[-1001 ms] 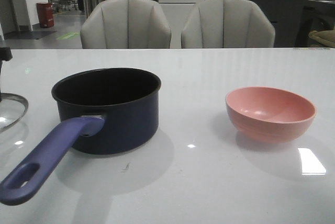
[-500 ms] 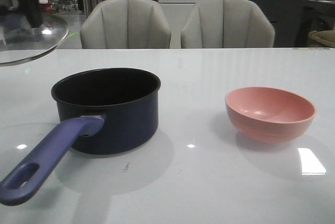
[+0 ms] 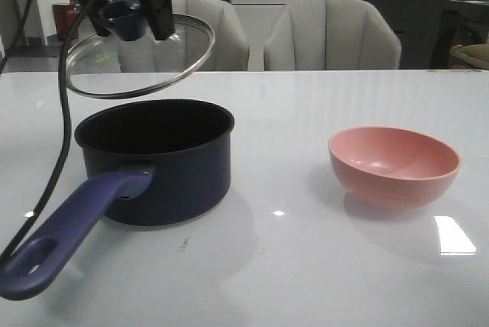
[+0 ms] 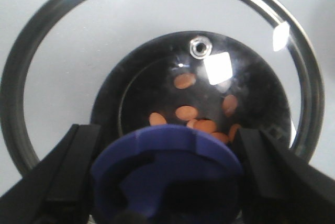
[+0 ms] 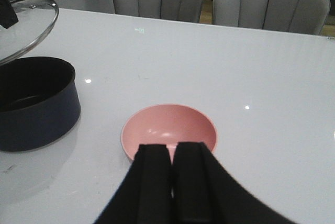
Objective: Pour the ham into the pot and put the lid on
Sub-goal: 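Move the lid over the saucepan and lower it onto the rim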
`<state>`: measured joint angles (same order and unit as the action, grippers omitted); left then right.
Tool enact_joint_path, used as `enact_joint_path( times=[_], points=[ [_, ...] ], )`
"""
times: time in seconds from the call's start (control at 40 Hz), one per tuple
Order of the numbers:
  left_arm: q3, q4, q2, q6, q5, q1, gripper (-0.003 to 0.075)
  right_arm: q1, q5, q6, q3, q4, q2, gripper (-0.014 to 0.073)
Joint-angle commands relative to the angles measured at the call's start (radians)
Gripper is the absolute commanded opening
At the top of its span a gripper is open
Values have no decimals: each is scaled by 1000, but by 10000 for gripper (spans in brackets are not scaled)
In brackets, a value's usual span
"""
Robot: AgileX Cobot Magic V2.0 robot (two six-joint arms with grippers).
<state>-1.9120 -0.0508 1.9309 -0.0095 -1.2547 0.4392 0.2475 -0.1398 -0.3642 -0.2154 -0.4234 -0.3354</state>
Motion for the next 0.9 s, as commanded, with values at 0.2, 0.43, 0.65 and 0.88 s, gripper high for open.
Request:
enact_joint_path(
  times=[0.2, 0.43, 0.65, 0.88],
  points=[
    [42, -4, -55, 1, -15, 38, 208, 0, 70, -9, -28, -7, -1, 148],
    [61, -4, -55, 1, -15, 38, 208, 0, 70, -9, -28, -7, -1, 148],
    [61, -4, -55, 1, -12, 38, 208, 0, 70, -9, -28, -7, -1, 148],
    [61, -8, -14, 1, -14, 38, 208, 0, 70, -9, -28, -7, -1, 148]
  ],
)
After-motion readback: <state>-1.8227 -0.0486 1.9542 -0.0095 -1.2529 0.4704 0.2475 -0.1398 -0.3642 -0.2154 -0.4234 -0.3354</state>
